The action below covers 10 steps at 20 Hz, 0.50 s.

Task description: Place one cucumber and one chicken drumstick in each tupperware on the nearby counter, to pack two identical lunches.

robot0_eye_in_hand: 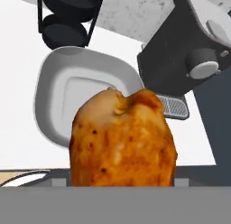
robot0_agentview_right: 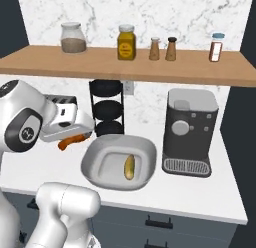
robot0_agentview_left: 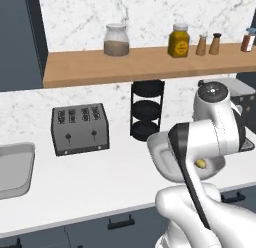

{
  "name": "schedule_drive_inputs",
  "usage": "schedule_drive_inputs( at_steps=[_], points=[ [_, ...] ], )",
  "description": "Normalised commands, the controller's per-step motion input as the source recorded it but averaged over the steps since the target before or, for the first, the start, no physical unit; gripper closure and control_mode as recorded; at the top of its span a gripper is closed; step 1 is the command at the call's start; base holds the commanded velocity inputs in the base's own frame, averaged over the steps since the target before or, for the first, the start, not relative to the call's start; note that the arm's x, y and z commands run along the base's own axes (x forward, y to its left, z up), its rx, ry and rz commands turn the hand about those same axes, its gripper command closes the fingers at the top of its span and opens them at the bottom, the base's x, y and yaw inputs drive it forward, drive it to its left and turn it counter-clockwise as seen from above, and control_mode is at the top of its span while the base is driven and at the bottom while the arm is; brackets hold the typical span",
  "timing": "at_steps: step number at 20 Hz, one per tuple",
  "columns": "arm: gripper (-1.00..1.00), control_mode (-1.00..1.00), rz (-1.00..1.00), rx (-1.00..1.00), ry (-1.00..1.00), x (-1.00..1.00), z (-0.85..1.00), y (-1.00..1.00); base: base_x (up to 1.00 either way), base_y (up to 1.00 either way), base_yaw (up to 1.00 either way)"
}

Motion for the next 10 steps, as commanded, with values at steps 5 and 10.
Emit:
schedule_drive_inputs(
  at_steps=[5, 10],
  points=[
    [1.00, -1.00, 0.18, 0.08, 0.16, 0.31, -0.71, -0.24, 0.00, 0.00, 0.00],
    [1.00, -1.00, 0.34, 0.17, 0.04, 0.36, -0.74, -0.44, 0.00, 0.00, 0.00]
  ],
)
